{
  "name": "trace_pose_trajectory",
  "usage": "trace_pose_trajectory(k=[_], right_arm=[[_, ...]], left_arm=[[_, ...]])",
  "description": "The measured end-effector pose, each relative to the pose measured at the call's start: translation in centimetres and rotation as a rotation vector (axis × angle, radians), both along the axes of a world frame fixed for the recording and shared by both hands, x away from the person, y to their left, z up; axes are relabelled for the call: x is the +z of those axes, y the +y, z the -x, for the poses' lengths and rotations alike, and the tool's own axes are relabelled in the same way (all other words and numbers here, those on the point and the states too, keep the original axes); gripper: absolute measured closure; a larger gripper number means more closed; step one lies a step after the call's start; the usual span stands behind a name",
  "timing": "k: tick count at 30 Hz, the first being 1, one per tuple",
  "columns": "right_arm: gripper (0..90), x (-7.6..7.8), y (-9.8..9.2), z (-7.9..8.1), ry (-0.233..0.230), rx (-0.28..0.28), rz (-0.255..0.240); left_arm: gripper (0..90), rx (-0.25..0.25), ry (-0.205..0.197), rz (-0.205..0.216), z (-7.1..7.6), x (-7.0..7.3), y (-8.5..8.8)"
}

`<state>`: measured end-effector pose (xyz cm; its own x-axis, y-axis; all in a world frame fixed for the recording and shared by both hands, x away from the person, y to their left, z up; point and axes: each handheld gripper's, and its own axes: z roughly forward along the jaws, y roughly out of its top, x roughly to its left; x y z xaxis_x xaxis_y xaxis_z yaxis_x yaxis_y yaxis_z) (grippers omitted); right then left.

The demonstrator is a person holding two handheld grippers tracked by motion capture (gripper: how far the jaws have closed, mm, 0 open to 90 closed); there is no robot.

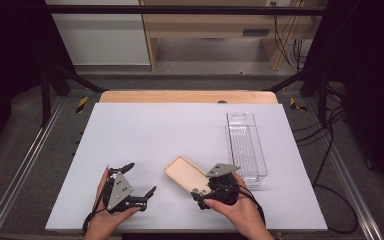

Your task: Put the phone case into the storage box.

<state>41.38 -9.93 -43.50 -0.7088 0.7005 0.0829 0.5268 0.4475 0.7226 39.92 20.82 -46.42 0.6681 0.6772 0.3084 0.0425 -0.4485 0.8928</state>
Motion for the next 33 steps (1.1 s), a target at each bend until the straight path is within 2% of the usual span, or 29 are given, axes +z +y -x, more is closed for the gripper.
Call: trace_pose_trajectory(k=[2, 6, 9, 11, 15, 20, 27, 33], right_arm=[[13.0, 0.3, 0.1, -0.2, 0.0, 0.004, -0.003], [13.1, 1.0, 0.3, -0.8, 0.006, 0.009, -0.012], [13.1, 1.7, 0.5, -1.2, 0.006, 0.011, -0.016], [13.1, 2.2, 0.6, -1.4, 0.001, 0.015, -0.014], [13.1, 2.9, 0.9, -1.6, 0.0, 0.026, -0.016], [13.1, 3.5, 1.2, -1.7, 0.004, 0.045, -0.012], [13.1, 4.0, 1.6, -1.5, 0.009, 0.067, -0.012], [13.1, 4.0, 1.5, -1.4, 0.014, 0.076, -0.019]], left_arm=[[2.2, -0.018, 0.003, -0.021, -0.2, -0.2, -0.7], [3.1, -0.045, -0.02, -0.115, -0.8, -0.9, -2.3], [5.3, -0.053, -0.068, -0.185, -1.4, -1.2, -3.3], [6.6, -0.049, -0.1, -0.217, -1.8, -1.2, -3.8], [9.2, -0.04, -0.165, -0.256, -2.0, -1.0, -4.3], [13.3, -0.03, -0.216, -0.283, -1.8, -0.9, -4.3], [20.7, -0.02, -0.318, -0.386, -2.1, -1.1, -5.2], [25.6, -0.017, -0.37, -0.423, -1.7, -0.9, -5.5]])
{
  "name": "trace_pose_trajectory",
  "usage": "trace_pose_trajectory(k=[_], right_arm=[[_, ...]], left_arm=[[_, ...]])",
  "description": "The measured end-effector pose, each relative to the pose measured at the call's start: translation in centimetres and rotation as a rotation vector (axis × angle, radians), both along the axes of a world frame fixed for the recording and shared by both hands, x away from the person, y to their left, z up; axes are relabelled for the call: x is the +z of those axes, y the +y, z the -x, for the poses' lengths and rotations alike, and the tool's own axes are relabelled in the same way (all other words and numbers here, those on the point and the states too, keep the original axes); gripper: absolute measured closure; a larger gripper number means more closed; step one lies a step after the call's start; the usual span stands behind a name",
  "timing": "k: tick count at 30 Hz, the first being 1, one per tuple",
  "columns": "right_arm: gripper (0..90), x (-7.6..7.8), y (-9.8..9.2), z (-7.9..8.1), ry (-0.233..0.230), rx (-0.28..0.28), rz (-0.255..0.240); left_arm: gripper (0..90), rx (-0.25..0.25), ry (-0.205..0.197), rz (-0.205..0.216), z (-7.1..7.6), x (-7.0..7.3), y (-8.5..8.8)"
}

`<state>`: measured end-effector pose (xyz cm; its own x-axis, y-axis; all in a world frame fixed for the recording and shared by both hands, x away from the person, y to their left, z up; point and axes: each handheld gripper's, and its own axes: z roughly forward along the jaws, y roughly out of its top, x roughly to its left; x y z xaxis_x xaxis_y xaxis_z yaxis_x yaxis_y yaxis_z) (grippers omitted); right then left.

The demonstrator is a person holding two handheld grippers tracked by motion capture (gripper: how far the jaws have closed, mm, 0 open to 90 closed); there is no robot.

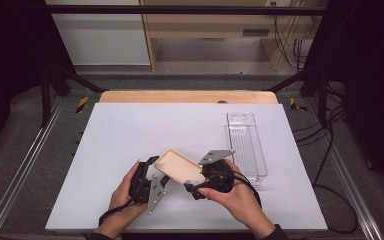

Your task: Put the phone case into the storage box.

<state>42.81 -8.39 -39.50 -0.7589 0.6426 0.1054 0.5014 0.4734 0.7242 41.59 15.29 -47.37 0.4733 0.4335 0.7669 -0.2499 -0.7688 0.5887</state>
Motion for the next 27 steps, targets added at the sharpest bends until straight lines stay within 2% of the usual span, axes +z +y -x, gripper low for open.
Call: trace_pose_trajectory(k=[5, 10, 15, 18, 23, 27], right_arm=[[13.0, -0.1, 0.3, 0.1, 0.004, 0.013, 0.001], [12.9, -0.1, 0.5, 0.0, 0.012, 0.019, -0.008], [12.9, -0.1, 0.7, -0.1, 0.02, 0.022, -0.013], [12.8, 0.0, 0.9, -0.3, 0.029, 0.022, -0.017], [12.6, 0.3, 1.1, -0.5, 0.026, 0.033, -0.015], [11.8, 0.6, 1.2, -0.6, 0.045, 0.028, -0.028]], left_arm=[[33.0, 0.005, -0.027, -0.028, 0.2, -0.1, -0.1], [45.0, 0.002, -0.07, -0.083, 0.6, -0.2, -0.3], [54.1, 0.013, -0.087, -0.077, 0.7, -0.1, 0.0], [59.4, 0.018, -0.092, -0.104, 0.6, -0.2, 0.3], [69.3, 0.02, -0.096, -0.114, 0.5, -0.2, 0.6], [73.6, 0.02, -0.106, -0.134, 0.7, -0.1, 0.6]])
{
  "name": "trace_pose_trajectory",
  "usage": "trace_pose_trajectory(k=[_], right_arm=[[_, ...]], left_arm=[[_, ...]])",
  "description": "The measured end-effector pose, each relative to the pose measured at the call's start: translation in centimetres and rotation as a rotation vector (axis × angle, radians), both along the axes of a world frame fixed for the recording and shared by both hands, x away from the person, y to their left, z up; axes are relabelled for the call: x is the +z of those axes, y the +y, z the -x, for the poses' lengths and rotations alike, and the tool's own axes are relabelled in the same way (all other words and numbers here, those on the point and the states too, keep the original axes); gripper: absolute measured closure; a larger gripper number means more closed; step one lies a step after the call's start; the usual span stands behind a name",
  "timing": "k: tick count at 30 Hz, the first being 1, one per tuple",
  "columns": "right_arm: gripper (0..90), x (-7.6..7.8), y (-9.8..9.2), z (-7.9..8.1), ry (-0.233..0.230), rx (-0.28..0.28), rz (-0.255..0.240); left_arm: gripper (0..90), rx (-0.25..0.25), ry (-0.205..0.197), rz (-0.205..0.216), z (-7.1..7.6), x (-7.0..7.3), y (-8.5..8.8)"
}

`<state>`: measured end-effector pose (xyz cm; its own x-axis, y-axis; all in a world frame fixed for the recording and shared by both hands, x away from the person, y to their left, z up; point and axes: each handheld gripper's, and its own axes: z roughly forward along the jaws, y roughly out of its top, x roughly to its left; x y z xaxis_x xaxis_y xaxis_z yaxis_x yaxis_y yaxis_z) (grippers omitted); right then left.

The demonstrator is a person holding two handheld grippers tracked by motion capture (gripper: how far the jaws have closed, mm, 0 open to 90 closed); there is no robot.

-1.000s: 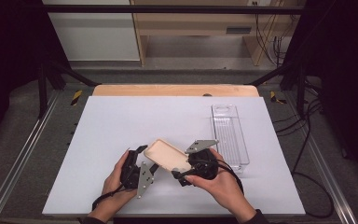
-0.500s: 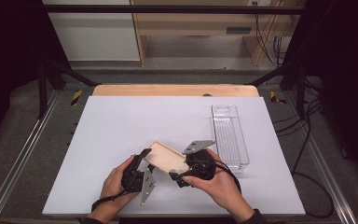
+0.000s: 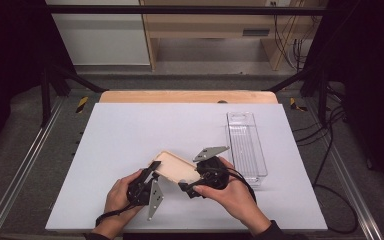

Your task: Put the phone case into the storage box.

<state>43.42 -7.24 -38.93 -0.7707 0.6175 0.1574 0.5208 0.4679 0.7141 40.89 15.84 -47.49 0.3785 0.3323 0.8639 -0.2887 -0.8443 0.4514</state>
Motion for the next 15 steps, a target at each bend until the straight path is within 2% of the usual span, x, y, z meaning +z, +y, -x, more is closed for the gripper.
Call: trace_pose_trajectory(k=[3, 5, 7, 9, 11, 15], right_arm=[[10.9, 0.3, -0.2, 0.1, 0.007, -0.003, -0.009], [9.7, 0.5, -0.5, 0.1, -0.001, -0.005, -0.029], [5.6, 0.6, -0.8, 0.1, -0.011, -0.007, -0.032], [5.7, 0.7, -1.1, 0.3, -0.02, -0.008, -0.063], [5.4, 0.9, -1.6, 0.6, -0.033, -0.016, -0.096], [4.7, 1.3, -2.6, 1.2, -0.096, -0.031, -0.13]], left_arm=[[75.8, -0.009, 0.0, -0.001, 0.1, 0.0, -0.3], [79.2, -0.019, 0.028, 0.004, 0.3, 0.1, -0.5], [79.6, -0.017, 0.044, 0.013, 0.3, 0.3, -0.5], [79.6, -0.008, 0.053, 0.025, 0.3, 0.4, -0.3], [79.7, -0.001, 0.06, 0.049, 0.2, 0.4, -0.1], [79.7, 0.025, 0.085, 0.108, -0.1, 0.6, 0.5]])
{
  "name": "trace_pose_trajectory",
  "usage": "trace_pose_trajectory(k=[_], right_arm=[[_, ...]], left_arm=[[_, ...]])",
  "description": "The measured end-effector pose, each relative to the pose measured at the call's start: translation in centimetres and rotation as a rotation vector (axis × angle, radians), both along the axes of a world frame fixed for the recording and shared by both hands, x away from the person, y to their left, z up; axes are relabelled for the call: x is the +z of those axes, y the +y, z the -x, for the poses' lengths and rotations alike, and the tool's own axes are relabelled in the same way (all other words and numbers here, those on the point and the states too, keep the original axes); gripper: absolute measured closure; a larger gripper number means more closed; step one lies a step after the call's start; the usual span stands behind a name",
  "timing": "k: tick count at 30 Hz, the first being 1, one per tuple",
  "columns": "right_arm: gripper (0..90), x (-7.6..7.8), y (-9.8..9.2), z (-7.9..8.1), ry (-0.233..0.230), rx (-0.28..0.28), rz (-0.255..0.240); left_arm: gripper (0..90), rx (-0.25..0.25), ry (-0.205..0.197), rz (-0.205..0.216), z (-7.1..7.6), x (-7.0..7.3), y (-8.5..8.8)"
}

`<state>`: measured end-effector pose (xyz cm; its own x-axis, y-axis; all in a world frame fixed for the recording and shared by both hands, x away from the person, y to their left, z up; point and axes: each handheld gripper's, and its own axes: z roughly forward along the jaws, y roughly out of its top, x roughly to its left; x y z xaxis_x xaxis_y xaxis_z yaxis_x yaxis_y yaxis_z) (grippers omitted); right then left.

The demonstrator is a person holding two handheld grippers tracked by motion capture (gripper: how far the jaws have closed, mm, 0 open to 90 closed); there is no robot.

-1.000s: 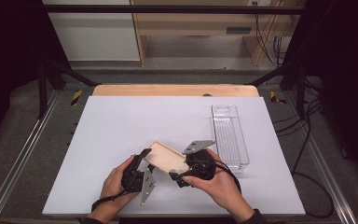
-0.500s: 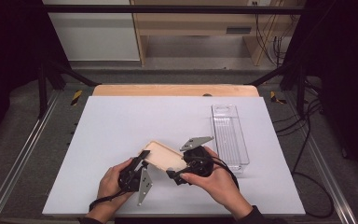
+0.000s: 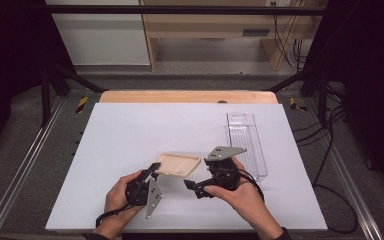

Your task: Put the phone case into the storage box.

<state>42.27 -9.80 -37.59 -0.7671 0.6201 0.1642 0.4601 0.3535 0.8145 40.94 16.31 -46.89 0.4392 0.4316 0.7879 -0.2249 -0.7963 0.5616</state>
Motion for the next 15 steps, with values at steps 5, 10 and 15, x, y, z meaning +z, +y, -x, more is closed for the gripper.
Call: trace_pose_trajectory(k=[5, 10, 15], right_arm=[[4.4, 0.0, -1.3, 0.1, -0.058, -0.045, -0.038], [4.0, -0.7, -1.9, 0.2, -0.084, -0.055, -0.042], [4.0, -1.3, -2.3, 0.1, -0.122, -0.091, -0.082]], left_arm=[[79.6, 0.04, 0.056, 0.109, -0.4, 0.4, 0.8], [79.6, 0.084, 0.108, 0.2, -0.5, 1.0, 1.3], [79.6, 0.145, 0.127, 0.281, -0.7, 1.6, 2.1]])
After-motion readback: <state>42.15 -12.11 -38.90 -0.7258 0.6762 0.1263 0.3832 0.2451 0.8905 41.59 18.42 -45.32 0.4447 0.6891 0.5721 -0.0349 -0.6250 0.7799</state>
